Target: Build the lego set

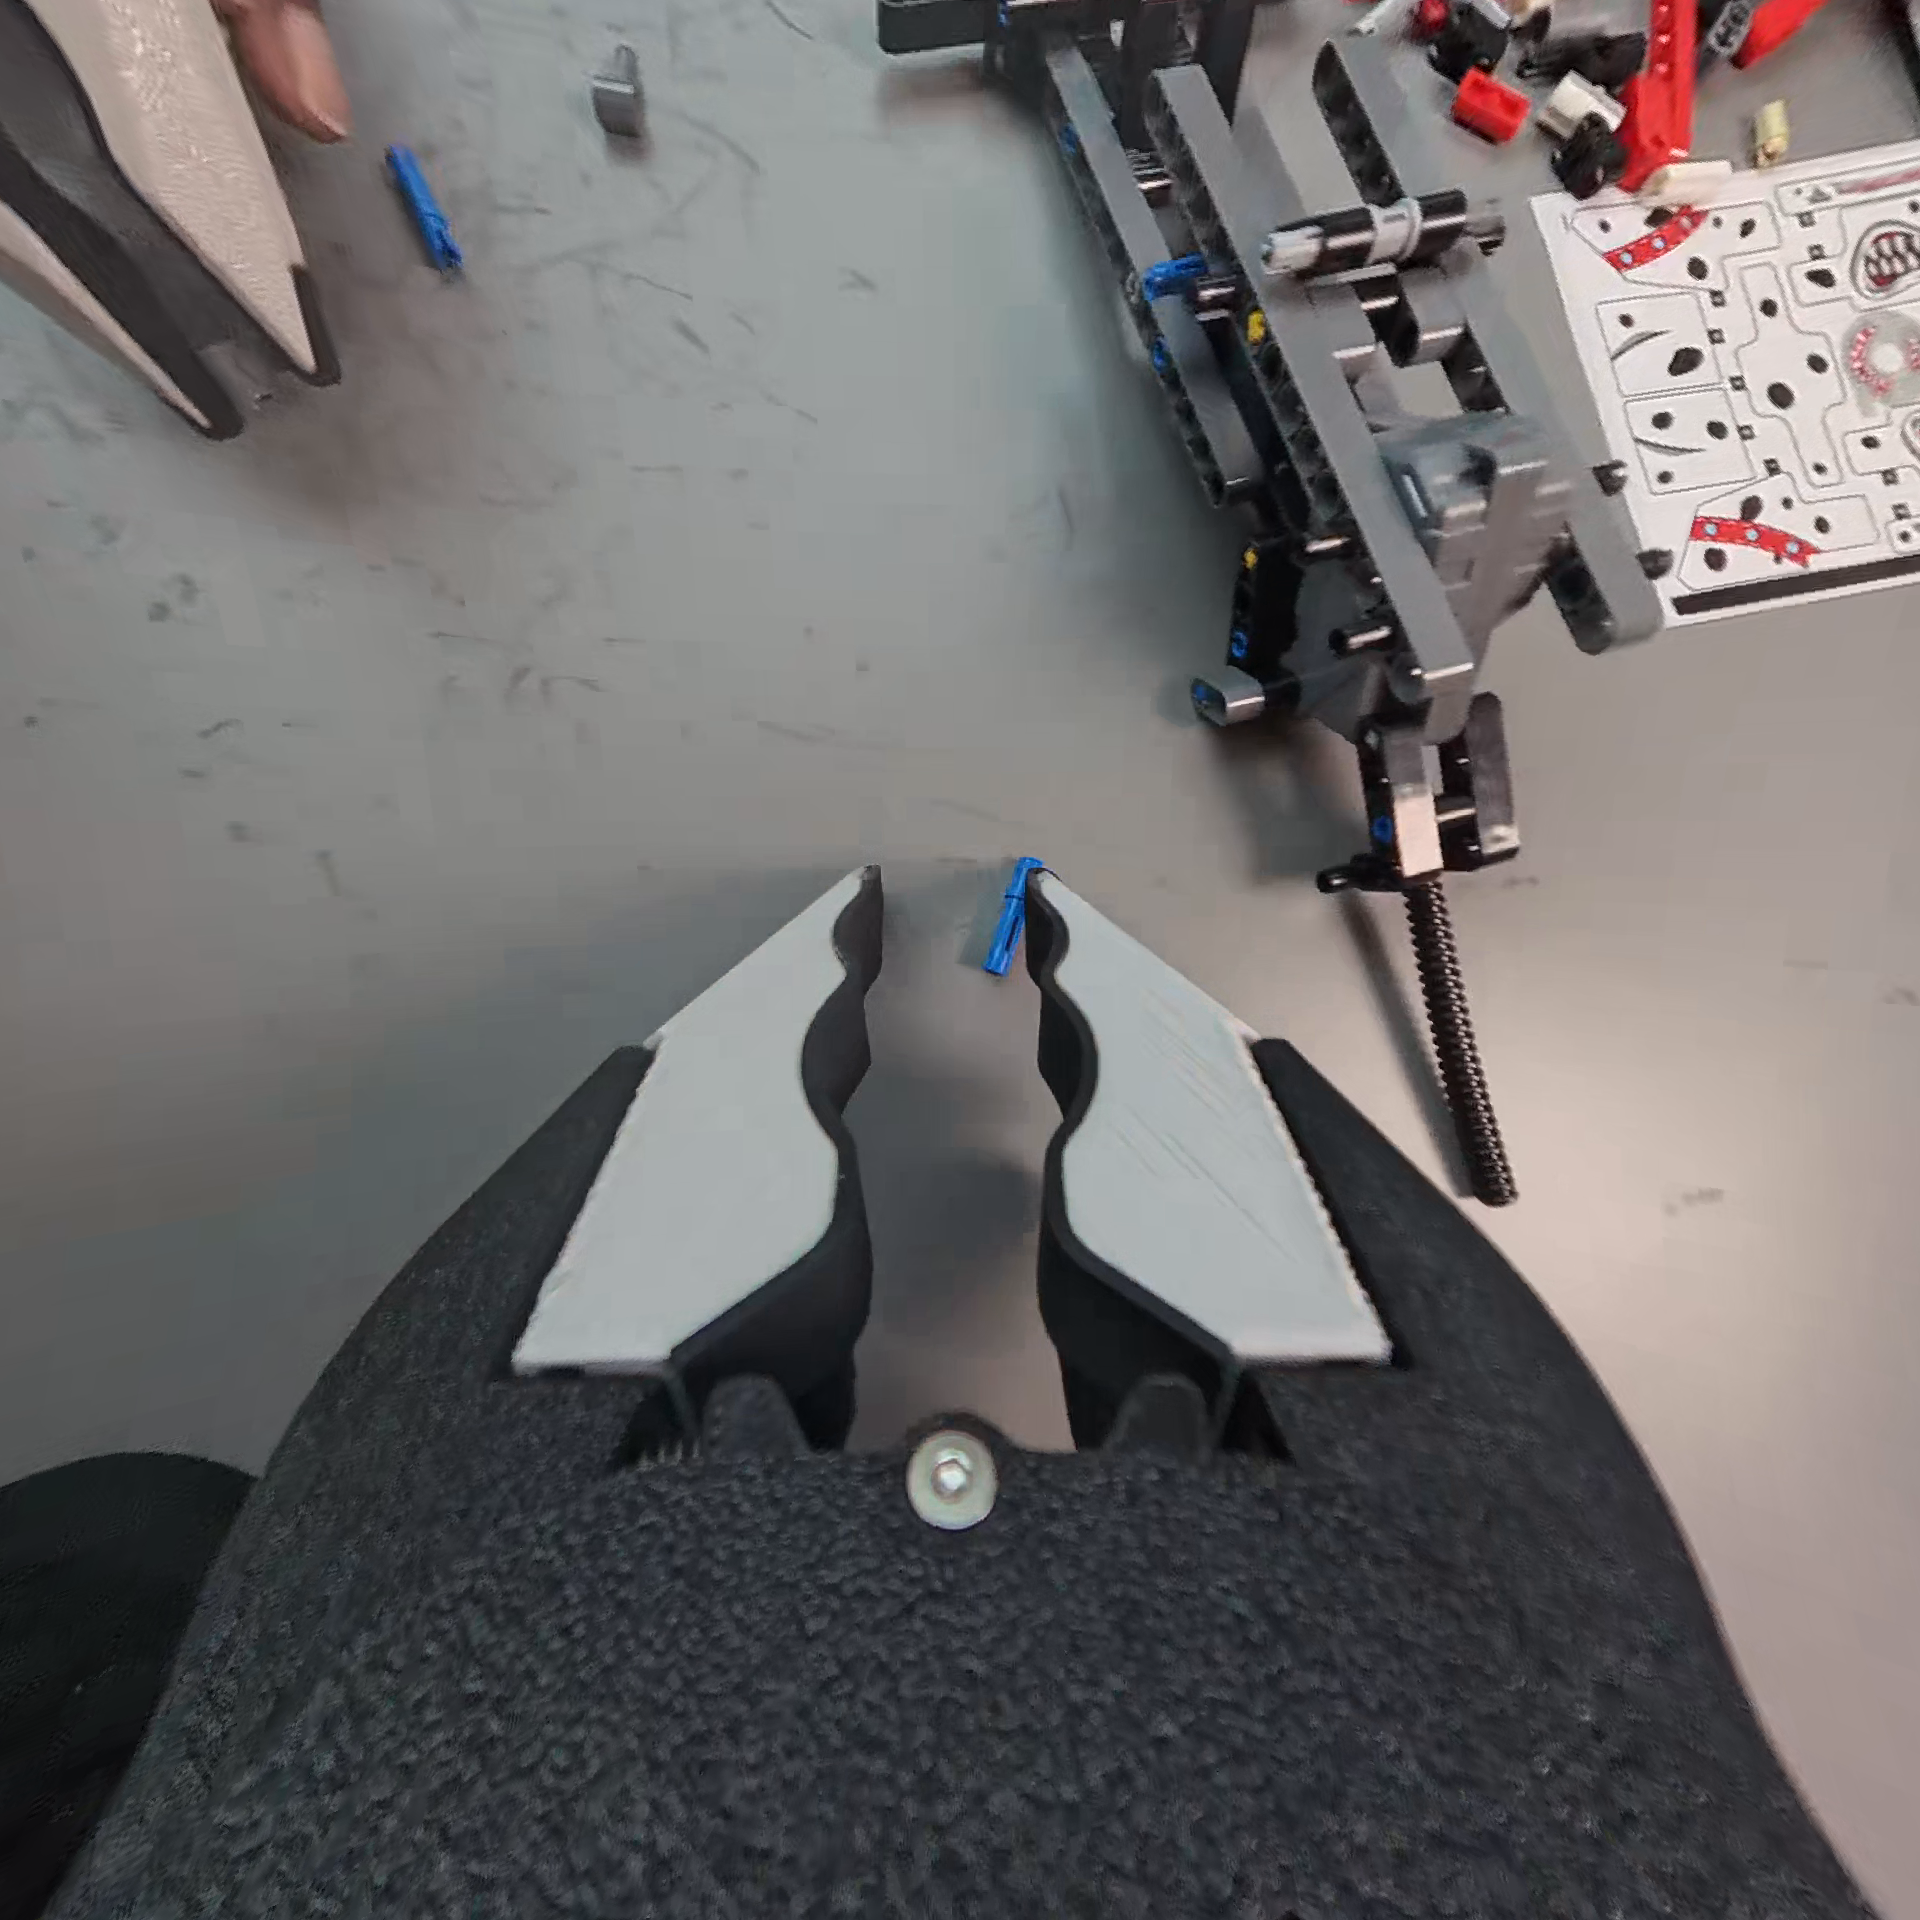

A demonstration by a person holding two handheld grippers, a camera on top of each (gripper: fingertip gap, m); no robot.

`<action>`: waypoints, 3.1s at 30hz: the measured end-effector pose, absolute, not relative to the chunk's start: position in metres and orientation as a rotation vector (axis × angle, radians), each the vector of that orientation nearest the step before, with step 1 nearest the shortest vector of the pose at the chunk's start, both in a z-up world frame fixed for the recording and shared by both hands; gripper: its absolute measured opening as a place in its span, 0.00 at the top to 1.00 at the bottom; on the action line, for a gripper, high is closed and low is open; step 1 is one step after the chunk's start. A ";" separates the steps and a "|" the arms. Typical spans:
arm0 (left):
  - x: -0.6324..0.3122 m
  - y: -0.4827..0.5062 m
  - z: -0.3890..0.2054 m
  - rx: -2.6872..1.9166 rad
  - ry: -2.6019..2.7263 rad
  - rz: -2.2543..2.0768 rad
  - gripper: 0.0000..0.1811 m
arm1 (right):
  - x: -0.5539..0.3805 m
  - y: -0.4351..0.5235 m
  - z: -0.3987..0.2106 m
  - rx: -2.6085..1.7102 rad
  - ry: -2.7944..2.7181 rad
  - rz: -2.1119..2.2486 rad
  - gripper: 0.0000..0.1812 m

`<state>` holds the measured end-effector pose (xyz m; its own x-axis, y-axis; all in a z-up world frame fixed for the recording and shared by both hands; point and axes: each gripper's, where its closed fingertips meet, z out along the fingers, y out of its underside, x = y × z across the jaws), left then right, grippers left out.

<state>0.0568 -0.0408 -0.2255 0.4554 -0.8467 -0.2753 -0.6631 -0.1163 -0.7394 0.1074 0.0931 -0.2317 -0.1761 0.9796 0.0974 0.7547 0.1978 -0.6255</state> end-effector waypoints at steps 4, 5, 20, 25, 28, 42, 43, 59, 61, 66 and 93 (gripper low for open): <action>0.055 -0.042 -0.234 -1.887 1.317 -0.262 0.90 | 0.107 0.101 -0.235 -1.742 -1.892 0.674 0.94; 0.055 -0.042 -0.234 -1.891 1.314 -0.264 0.90 | 0.107 0.103 -0.235 -1.743 -1.892 0.663 0.96; 0.028 -0.005 -0.141 -1.682 0.742 -0.312 0.81 | 0.033 0.013 -0.113 -1.670 -0.904 1.936 0.98; 0.023 -0.009 -0.109 -1.522 0.710 -0.143 0.81 | 0.012 -0.009 -0.104 -1.712 -0.593 2.280 0.98; 0.019 -0.012 -0.106 -1.489 0.736 -0.048 0.84 | 0.006 -0.011 -0.099 -1.684 -0.568 2.282 0.98; 0.021 -0.018 -0.108 -1.470 0.776 -0.077 0.98 | 0.009 -0.015 -0.093 -1.531 -0.758 2.109 0.98; 0.021 -0.019 -0.107 -1.466 0.773 -0.093 0.98 | 0.010 -0.015 -0.092 -1.514 -0.789 2.094 0.98; 0.016 -0.017 -0.103 -1.502 0.702 -0.174 0.93 | 0.009 -0.017 -0.096 -1.490 -0.746 2.121 0.98; 0.016 -0.017 -0.105 -1.513 0.725 -0.149 0.97 | 0.009 -0.019 -0.096 -1.484 -0.772 2.109 0.98; 0.018 -0.026 -0.109 -1.531 0.840 -0.183 0.97 | 0.013 -0.028 -0.101 -1.412 -1.124 1.937 0.98; 0.037 -0.048 -0.189 -1.862 1.118 -0.408 0.94 | 0.047 -0.018 -0.164 -1.261 -1.835 1.167 0.98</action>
<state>0.0369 -0.0476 -0.1888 0.5371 -0.8286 -0.1578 -0.5323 -0.1878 -0.8254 0.0472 -0.0176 -0.1644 -0.3545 0.9350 0.0072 0.3898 0.1548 -0.9078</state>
